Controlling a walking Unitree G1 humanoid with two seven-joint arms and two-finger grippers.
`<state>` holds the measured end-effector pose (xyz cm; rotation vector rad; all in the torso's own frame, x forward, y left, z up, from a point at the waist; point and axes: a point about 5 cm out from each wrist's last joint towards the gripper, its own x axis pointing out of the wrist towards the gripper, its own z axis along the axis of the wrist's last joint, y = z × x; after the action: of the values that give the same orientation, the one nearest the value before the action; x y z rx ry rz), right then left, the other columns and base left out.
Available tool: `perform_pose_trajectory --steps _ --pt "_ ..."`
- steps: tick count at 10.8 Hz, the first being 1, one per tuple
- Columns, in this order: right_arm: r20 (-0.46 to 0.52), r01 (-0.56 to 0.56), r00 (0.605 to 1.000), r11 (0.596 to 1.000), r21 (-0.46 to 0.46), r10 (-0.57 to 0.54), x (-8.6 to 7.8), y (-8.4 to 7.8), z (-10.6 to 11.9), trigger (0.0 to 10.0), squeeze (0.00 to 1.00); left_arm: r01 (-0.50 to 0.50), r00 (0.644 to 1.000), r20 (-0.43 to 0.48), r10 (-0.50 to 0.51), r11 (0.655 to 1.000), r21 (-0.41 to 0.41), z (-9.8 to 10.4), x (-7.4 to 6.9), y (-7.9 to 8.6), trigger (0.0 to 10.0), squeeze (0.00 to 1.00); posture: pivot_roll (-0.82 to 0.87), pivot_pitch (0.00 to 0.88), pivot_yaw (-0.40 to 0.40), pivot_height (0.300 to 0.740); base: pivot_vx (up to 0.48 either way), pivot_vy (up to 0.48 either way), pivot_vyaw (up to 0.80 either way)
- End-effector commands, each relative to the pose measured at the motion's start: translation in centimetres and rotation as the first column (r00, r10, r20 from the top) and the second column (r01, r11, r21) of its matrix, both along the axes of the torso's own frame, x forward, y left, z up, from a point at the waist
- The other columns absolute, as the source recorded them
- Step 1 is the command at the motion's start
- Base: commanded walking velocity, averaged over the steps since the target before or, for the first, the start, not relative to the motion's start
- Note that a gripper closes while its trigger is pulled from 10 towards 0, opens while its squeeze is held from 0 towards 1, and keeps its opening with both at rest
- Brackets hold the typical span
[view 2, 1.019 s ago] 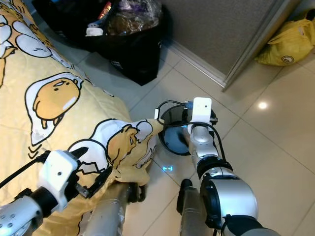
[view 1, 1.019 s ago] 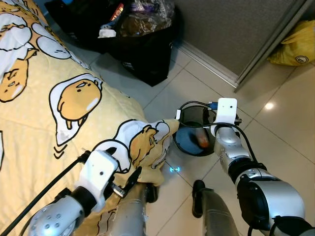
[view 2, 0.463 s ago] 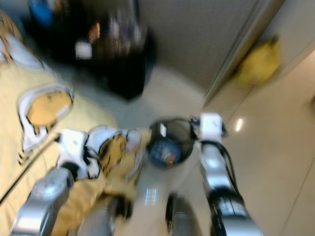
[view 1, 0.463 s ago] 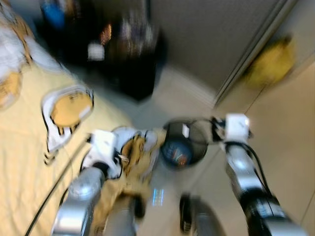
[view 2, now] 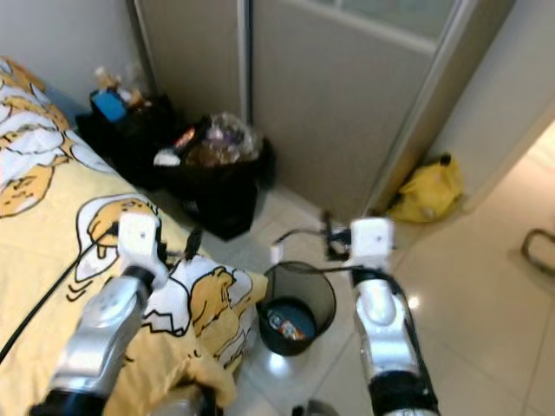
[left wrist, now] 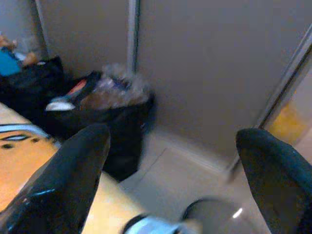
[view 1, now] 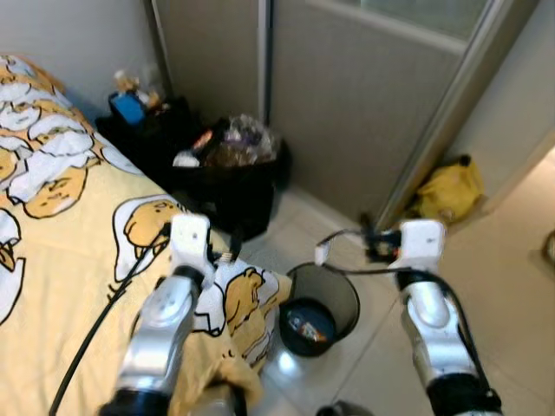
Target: Clean up the room
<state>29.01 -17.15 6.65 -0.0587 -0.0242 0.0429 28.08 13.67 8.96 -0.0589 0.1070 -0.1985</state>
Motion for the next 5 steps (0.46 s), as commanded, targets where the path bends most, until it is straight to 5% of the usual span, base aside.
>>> perform_pose_trajectory --steps 1,3,5 --pt "-0.021 0.017 1.0 1.0 0.024 -0.016 0.0 -0.5 0.0 10.0 0.0 0.024 1.0 -0.003 -0.024 1.0 0.001 -0.2 -0.3 -0.4 10.0 0.0 0.0 0.0 -0.019 0.74 0.0 0.472 0.61" --pt "-0.08 -0.016 0.997 1.0 0.009 0.017 -1.3 -0.4 -1.4 10.0 0.0 0.026 1.0 0.003 -0.027 0.999 0.033 -1.1 -1.0 -0.7 10.0 0.0 0.01 0.0 -0.04 0.74 0.0 0.0 0.57" --pt "-0.133 -0.036 0.99 0.999 0.029 0.039 -2.1 0.5 -2.6 10.0 0.0 -0.016 1.0 -0.002 0.016 0.998 0.062 -1.7 -0.7 0.0 10.0 0.0 0.02 0.0 -0.01 0.74 0.0 -0.48 0.49"
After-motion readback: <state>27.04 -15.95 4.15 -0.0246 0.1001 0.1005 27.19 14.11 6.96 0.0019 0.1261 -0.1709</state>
